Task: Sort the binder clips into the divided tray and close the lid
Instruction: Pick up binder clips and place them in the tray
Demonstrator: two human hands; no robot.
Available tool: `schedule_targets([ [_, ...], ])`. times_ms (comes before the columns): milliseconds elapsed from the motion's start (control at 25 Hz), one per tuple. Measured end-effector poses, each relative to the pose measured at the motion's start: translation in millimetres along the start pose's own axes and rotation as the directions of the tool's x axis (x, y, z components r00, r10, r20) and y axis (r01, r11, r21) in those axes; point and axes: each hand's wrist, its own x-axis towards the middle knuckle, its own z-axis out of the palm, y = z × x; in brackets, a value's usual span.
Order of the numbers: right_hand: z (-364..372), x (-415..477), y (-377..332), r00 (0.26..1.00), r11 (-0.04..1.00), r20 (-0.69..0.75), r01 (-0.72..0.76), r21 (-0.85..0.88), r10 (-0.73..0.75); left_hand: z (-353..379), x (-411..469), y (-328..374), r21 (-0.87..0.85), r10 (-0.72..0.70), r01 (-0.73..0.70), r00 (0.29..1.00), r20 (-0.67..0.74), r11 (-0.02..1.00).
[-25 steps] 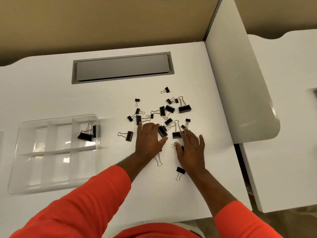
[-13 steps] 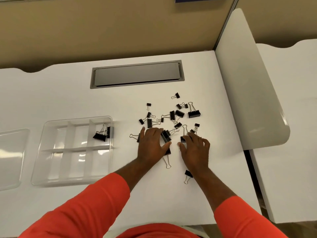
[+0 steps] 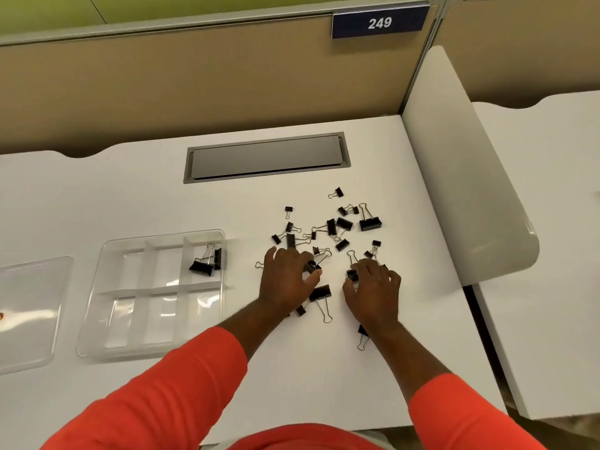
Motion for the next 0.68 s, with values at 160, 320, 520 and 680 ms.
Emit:
schedule_targets([
  [160, -4, -5, 1, 1.0, 1.0, 0.002, 0.001, 0.015, -0.001, 1, 0, 0, -0.008, -0.008, 0.008, 0.999, -0.037, 1.0],
  [320, -8, -7, -1, 1.0, 0.999, -0.014, 0.009, 0.035, -0.008, -2, -1, 4, -0.06, -0.04, 0.038, 0.999, -0.036, 0.997],
  [520, -13, -7, -14, 0.996, 0.996, -0.079, 0.048, 0.072, -0.043, -9, -11, -8, -0.079, -0.022, 0.017, 0.997, -0.07, 0.997],
  [680, -9, -9, -38, 0.99, 0.988, -0.12, 0.091, 0.124, -0.076, -22, -30, -32, -0.1, -0.045, 0.032, 0.989, -0.138, 0.994],
])
